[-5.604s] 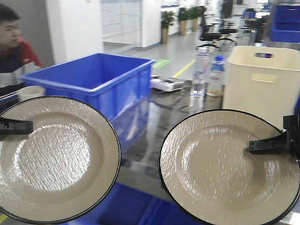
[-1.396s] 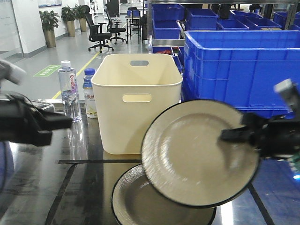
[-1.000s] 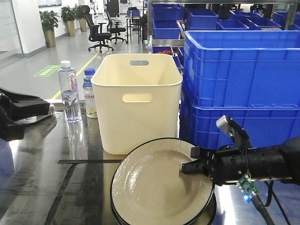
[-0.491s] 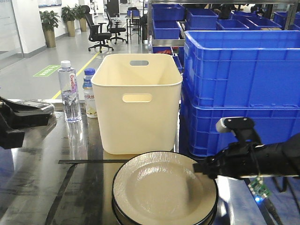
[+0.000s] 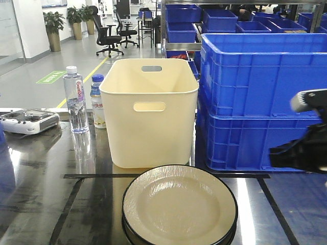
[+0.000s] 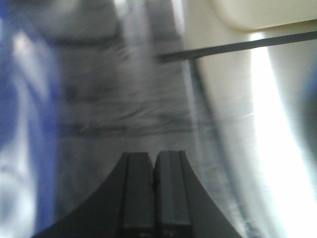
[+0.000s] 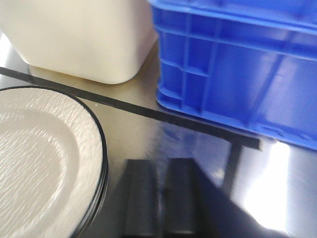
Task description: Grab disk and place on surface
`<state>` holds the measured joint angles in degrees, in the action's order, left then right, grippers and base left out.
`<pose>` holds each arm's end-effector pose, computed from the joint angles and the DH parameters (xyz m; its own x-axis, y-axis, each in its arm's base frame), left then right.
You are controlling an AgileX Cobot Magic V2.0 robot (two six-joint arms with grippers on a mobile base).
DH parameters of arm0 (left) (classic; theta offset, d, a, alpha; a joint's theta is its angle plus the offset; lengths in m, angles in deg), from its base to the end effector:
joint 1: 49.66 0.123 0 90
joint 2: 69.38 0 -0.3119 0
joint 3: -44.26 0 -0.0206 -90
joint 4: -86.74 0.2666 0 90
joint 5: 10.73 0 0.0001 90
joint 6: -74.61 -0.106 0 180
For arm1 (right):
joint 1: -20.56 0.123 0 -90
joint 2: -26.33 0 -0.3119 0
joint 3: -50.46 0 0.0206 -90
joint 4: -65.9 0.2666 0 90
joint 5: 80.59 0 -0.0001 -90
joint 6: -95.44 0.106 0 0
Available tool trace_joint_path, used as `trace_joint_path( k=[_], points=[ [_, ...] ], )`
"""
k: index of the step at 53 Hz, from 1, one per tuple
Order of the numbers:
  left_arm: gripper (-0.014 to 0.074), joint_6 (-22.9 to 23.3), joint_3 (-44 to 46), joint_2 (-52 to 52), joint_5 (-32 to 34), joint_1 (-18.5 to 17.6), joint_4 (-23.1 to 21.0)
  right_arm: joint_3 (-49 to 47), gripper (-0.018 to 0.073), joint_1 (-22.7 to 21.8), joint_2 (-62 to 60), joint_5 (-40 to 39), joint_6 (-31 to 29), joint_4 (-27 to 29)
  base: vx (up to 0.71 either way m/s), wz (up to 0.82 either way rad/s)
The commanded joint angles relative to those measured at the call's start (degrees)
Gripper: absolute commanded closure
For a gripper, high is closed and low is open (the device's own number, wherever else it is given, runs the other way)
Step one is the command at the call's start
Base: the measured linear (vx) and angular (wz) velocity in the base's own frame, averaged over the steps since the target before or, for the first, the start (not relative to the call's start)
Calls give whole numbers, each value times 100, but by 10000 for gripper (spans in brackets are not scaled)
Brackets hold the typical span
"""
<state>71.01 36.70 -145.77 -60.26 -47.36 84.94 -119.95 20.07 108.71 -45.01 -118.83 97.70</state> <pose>0.2663 0.0082 0.4018 -0.6877 0.0148 -0.7258 0.0064 0.9999 0.0144 0.3104 0.0299 0.3882 -0.5114 -0.1200 -0.8509 -0.3178 0.9464 0.0575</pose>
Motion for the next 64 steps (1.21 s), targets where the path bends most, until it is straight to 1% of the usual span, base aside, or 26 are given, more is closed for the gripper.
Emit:
trace_joint_path(
  k=[1,4,8,13,16,22,26,28,32,36,42,64],
  points=[
    [598,260,-247,390,588,2,270,-150,574,-34,-625,-23,422,-433,0,0],
    [598,115,-568,645,869,2,256,-54,573,-34,-930,-83,430,-438,0,0],
    [598,-106,-1117,1142,1327,-3,180,261,571,-34,-1463,-359,289,-372,0,0],
    [598,-261,-1936,1938,2071,-3,180,943,571,-34,-2270,-891,-228,-127,0,0],
    [598,-277,-2380,2500,2402,-10,180,1470,571,-34,-2796,-1257,-694,93,0,0],
    [598,-285,-3388,3571,3309,-115,-71,2550,569,-34,-3865,-2011,-1448,860,0,0],
    [598,-408,-3888,4134,3873,-173,-181,3163,568,-34,-4333,-2517,-1799,1459,0,0],
    [598,-471,-4048,4326,4000,-197,-181,3388,568,-34,-4514,-2731,-1916,1703,0,0],
    [598,-579,-4259,4633,3969,-243,-181,3738,568,-34,-4815,-3076,-2141,2135,0,0],
    [598,-579,-4370,4774,3885,-244,-181,3912,568,-34,-4927,-3252,-2272,2338,0,0],
    [598,-574,-4380,4772,3827,-244,-181,3913,568,-34,-4924,-3264,-2266,2573,0,0],
    [598,-574,-4380,4772,3781,-238,-176,3913,568,-34,-4924,-3264,-2266,2599,0,0]
  ],
)
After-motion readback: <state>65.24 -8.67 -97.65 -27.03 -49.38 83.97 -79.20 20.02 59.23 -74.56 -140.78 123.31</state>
